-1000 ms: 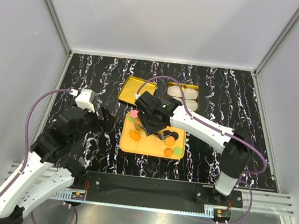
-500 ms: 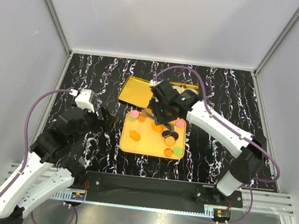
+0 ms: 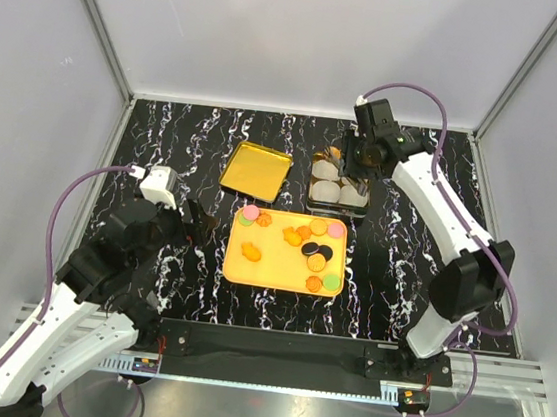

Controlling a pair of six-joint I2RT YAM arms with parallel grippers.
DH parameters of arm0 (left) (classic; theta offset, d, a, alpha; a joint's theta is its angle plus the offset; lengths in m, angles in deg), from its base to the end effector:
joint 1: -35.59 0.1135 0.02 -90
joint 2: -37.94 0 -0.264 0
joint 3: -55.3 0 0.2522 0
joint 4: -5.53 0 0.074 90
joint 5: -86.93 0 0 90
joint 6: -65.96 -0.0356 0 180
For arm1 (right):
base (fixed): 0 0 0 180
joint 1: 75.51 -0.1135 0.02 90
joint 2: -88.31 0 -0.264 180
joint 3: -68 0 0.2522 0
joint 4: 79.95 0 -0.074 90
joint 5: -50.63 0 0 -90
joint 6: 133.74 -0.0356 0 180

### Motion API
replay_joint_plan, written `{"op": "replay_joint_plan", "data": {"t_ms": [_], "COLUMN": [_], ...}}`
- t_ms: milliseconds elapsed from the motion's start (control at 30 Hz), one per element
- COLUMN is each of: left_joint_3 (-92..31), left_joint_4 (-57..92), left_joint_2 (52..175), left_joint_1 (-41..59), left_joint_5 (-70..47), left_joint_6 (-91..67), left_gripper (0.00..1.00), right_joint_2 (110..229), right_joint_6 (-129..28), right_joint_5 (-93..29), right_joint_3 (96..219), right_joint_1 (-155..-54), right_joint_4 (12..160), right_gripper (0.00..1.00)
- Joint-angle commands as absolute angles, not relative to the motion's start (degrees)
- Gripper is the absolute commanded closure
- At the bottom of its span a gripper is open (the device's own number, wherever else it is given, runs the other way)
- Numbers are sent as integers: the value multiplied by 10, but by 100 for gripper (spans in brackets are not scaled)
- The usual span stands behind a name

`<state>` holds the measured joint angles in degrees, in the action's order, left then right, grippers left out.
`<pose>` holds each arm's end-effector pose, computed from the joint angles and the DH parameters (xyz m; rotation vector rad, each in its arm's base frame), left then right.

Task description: Pack the cookies

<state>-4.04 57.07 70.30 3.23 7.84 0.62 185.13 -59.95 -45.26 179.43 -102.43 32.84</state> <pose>0.1057 -0.0590 0.3239 0.0120 2.0195 -0.4490 0.3243 0.1606 0.3523 -0.1893 2.4848 0.1908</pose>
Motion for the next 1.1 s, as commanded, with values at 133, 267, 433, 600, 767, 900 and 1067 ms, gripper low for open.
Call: {"op": "replay_joint_plan", "data": {"t_ms": [133, 267, 433, 600, 767, 900, 1067], "left_joint_3": [-41, -39, -39, -40, -41, -40, -40], "left_joint_4": [550, 552, 552, 552, 552, 552, 552], "left_joint_2": [706, 704, 705, 705, 705, 707, 707], "left_joint_1": [30, 30, 30, 30, 30, 30, 30], "left_joint_5": [76, 78, 77, 77, 80, 79, 80], "left_joint_6": [3, 4, 4, 4, 4, 5, 5], "left_gripper": [1, 1, 1, 1, 1, 1, 1], "right_joint_2": [1946, 1962, 1969, 1974, 1973, 1975, 1977], "right_joint_6": [-584, -583, -582, -578, -577, -576, -572], "right_joint_5": [-442, -451, -468, -463, -458, -456, -453], "right_joint_3": [1885, 1873, 1858, 1851, 1833, 1827, 1831], "right_joint_1": [-1001, -1001, -1002, -1002, -1002, -1002, -1002], "right_joint_4": [351, 360, 359, 362, 365, 369, 366], "right_gripper": [52, 52, 52, 51, 51, 48, 44]}}
